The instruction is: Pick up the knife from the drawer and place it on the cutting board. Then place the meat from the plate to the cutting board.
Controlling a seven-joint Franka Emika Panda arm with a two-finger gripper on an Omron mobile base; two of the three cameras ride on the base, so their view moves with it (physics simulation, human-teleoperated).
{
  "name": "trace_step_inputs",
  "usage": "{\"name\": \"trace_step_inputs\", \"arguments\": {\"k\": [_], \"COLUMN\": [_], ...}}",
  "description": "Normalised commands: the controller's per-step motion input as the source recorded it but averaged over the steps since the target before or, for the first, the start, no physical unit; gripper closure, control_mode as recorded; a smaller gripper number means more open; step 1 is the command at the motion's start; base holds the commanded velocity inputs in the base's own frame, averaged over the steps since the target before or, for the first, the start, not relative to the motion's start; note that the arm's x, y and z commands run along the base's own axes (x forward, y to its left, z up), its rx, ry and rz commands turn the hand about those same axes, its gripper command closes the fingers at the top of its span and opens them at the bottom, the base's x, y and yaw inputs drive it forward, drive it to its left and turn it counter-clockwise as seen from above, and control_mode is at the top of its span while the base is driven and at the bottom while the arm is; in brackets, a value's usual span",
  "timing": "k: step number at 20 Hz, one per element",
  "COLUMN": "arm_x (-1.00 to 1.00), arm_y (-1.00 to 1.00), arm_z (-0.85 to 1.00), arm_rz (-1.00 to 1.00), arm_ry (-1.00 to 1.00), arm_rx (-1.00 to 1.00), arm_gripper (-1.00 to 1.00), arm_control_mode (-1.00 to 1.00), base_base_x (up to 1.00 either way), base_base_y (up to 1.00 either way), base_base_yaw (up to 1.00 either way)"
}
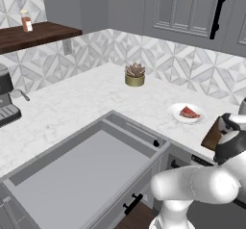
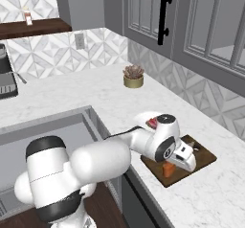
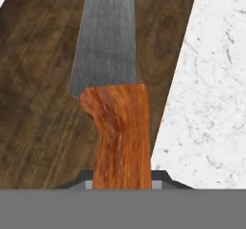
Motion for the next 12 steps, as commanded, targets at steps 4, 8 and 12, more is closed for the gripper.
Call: {"name": "trace_step_inputs", "arguments": {"k": [4,8,12], "arm_x": [0.09,0.02,0.00], "arm_y": [-0.09,-0.07,0.00], "arm_z": [-0.39,-0.24,-0.02], "arm_rz": [0.00,0.00,0.00], "arm_ry": [-0.11,-0.15,-0.13], "arm_rx": [0.00,0.00,0.00], "arm_gripper": [1.00,1.00,-1.00], "arm_control_mode": [-1.00,-1.00,-1.00], "base_base_x": [0.00,0.00,0.00], "base_base_y": [0.00,0.00,0.00], "base_base_yaw": [0.00,0.00,0.00]}}
